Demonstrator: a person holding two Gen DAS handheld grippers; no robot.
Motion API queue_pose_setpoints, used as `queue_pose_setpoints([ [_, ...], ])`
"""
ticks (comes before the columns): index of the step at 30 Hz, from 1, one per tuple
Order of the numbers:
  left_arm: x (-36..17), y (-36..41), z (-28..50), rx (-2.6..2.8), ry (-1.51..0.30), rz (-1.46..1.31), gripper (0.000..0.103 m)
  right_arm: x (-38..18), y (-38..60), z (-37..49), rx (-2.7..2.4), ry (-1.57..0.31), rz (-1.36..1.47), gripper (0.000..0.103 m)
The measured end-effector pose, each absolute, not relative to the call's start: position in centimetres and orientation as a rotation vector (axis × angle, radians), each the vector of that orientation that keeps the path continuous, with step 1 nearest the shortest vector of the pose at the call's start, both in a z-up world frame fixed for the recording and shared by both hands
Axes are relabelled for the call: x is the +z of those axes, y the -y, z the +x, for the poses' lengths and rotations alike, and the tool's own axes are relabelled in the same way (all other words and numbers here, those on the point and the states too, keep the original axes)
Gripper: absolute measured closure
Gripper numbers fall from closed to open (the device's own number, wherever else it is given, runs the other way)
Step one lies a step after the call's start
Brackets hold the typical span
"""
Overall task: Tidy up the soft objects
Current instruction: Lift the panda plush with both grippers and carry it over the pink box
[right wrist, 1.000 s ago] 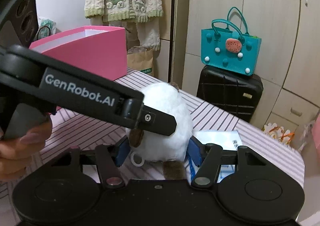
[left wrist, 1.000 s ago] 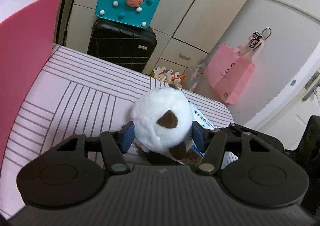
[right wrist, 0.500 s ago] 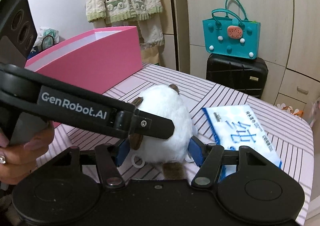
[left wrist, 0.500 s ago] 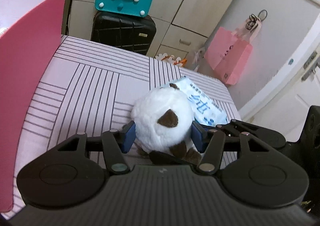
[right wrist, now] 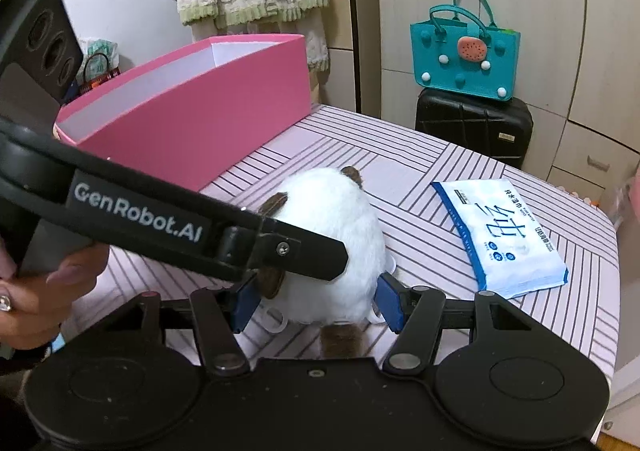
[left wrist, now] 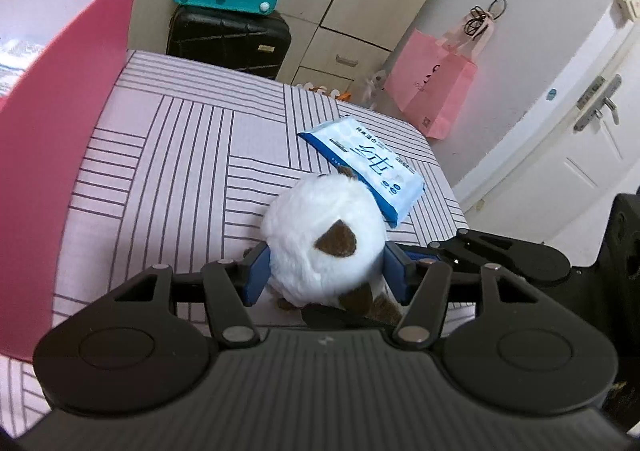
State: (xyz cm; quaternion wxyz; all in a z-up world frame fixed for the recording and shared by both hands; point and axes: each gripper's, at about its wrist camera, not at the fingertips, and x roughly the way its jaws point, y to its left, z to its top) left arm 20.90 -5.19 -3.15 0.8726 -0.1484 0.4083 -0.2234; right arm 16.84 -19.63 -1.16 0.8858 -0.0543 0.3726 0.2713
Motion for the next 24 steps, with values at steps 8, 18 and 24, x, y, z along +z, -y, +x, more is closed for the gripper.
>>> queue_pose_setpoints([
  [8, -0.5, 4.1, 18.8, -0.475, -0.826, -0.249, 0.045, 0.7, 18.9, 15.5, 0.610, -0.756, -0.062, 0.035],
  [18, 2.9, 1.5, 15.9, -0.547, -0.797, -0.217, 0.045, 4.5, 16.6, 12.6, 0.630, -0.723, -0.120, 0.035],
  [24, 4.9, -1.1, 13.9, -0.577, -0.740, -0.230, 0.045, 6.6, 14.9, 11.2, 0.652, -0.668, -0.160, 0.035],
])
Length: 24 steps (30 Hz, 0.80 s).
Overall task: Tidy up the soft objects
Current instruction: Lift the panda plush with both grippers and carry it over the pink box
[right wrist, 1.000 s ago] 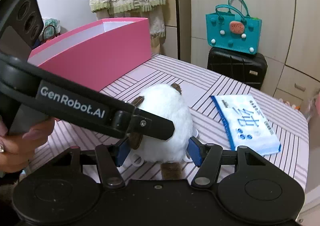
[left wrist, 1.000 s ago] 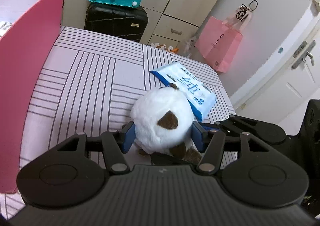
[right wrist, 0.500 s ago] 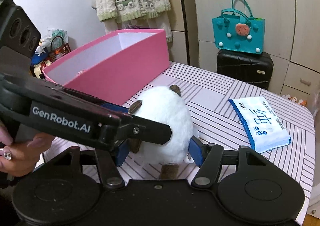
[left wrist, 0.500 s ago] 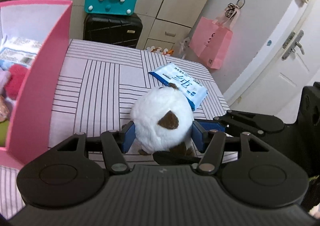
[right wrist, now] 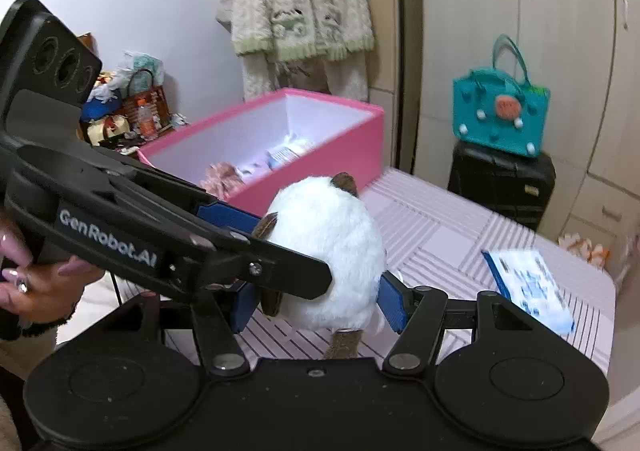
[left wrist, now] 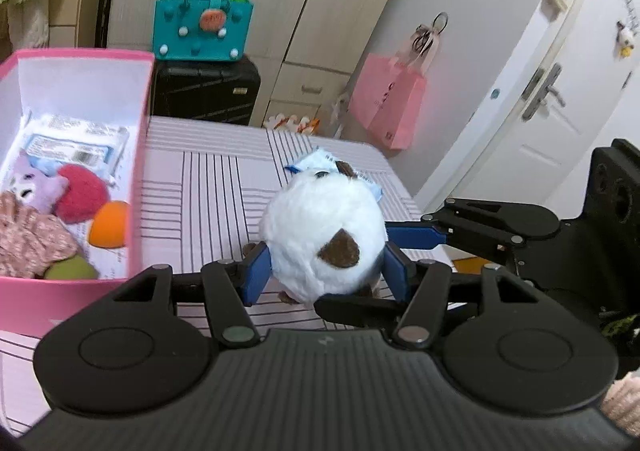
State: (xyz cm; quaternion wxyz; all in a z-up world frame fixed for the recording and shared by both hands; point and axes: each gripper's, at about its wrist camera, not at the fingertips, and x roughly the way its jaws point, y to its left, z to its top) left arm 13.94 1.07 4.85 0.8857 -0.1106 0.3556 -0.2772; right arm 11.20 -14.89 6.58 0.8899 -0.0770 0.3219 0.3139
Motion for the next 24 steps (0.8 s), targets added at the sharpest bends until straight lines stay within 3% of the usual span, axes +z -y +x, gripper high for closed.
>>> queue_pose_setpoints([
  [14, 11.2, -9.0, 13.1, -0.524, -0.609, -0.194, 0.047, 11.7, 9.0, 13.5, 0.794, -0.543, -0.169, 0.038],
  [24, 12.9, -14.3, 16.3, -0.374, -0.543, -0.186, 0.047, 12.2, 4.4, 19.1, 0.905, -0.473, -0.153, 0.038],
])
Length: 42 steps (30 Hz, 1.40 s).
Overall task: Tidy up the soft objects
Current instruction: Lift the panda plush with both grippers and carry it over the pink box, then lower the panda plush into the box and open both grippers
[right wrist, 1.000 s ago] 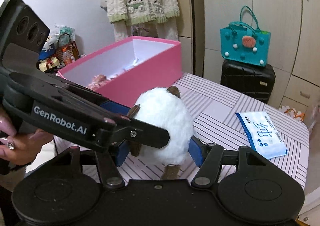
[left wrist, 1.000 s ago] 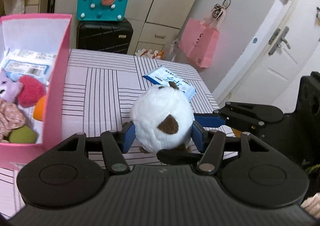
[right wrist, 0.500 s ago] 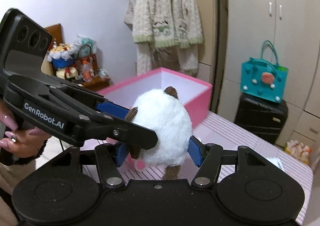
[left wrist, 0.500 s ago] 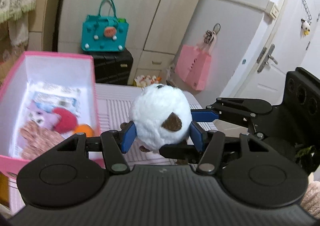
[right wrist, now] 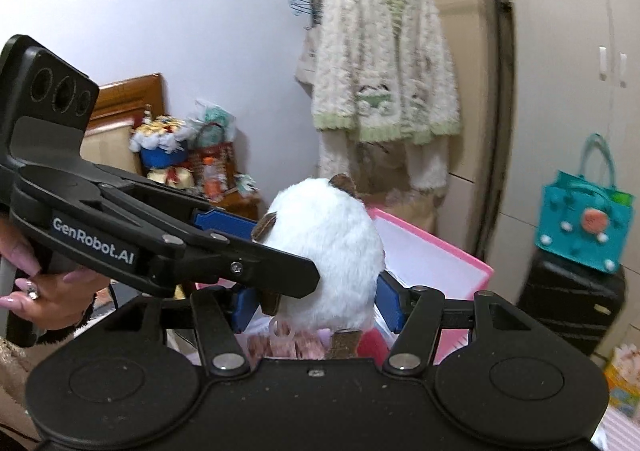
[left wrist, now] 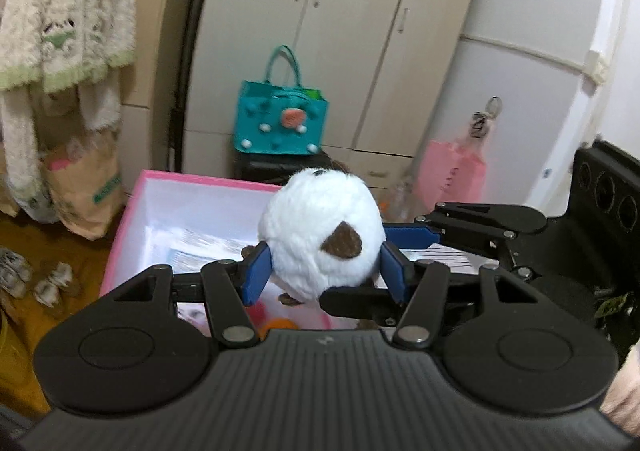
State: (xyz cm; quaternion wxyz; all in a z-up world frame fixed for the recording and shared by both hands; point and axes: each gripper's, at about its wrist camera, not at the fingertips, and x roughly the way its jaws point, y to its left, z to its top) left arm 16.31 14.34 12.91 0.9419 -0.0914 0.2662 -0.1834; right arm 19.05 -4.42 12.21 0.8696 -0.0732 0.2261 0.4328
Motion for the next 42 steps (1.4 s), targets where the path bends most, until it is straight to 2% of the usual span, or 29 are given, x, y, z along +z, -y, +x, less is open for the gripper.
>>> queue_pose_setpoints([
  [6, 11.2, -15.9, 21.1, -0.325, -0.635, -0.186, 0.047, 9.4, 2.7, 23.0, 0.953, -0.499, -0.148, 0.039],
  [22, 3.2, -18.9, 31.7, -0.300, -0.809, -0.303, 0.046, 4.6, -2.8, 29.3, 0.831, -0.568, -0.471, 0.040],
  [25, 2.4, -18.9, 32.6, -0.308, -0.849, -0.307, 0.054, 3.8, -3.0, 30.2, 0.795, -0.593, -0.454, 0.041],
  [31, 1.7, -19.0, 33.9, -0.300, -0.884, -0.319, 0.061, 3.1, -3.9, 31.1, 0.775, -0.608, -0.508, 0.041],
  [35, 1.8, -18.9, 34.6, -0.291, -0.882, -0.320, 0.063, 3.1, -4.0, 31.2, 0.751, -0.599, -0.543, 0.041],
  [38, 1.8, -18.5, 34.9, -0.269, -0.859, -0.310, 0.064, 3.3, -3.7, 31.1, 0.705, -0.542, -0.540, 0.035],
  [42, 1.7, -18.7, 35.5, -0.284, -0.877, -0.350, 0.065, 3.1, -3.1, 30.5, 0.674, -0.501, -0.523, 0.036],
])
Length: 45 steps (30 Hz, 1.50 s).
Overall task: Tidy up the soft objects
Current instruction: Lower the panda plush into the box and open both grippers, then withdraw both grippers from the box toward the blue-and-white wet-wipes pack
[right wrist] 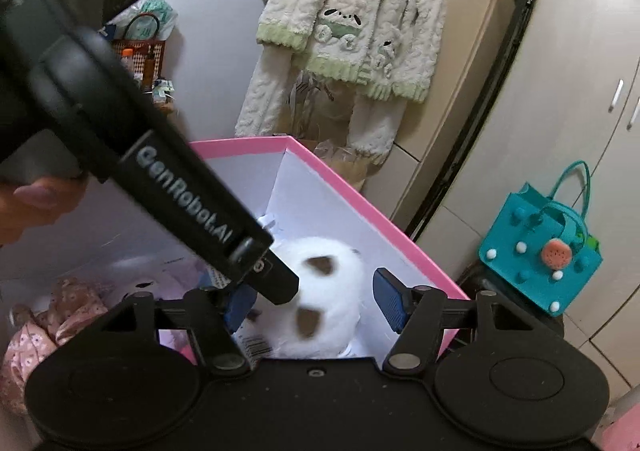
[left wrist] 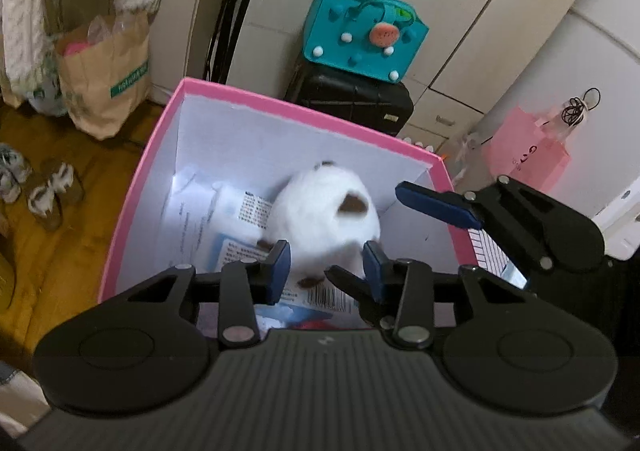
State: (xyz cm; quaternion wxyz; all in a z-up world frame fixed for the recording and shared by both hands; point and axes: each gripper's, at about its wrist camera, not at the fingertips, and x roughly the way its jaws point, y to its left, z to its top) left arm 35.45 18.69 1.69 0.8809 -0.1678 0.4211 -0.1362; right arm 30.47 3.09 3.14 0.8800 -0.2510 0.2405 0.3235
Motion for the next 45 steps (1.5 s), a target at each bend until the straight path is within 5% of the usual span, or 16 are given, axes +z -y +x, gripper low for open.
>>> queue_pose_setpoints([
  [18, 7.0, -16.4, 26.1, -0.218, -0.748, -0.026, 0.055, 7.5, 4.4, 25.3, 0.750, -0.710, -0.070, 0.036],
  [36, 15.0, -12.2, 16.6, -0.330, -0.774, 0.024, 0.048, 15.6, 10.8, 15.5, 0.688, -0.612, -0.078, 0.035],
  [45, 14.3, -7.3, 13.7, -0.462, -0.764, 0.088, 0.046, 14.7, 15.2, 11.2, 0.600, -0.574, -0.094, 0.035],
])
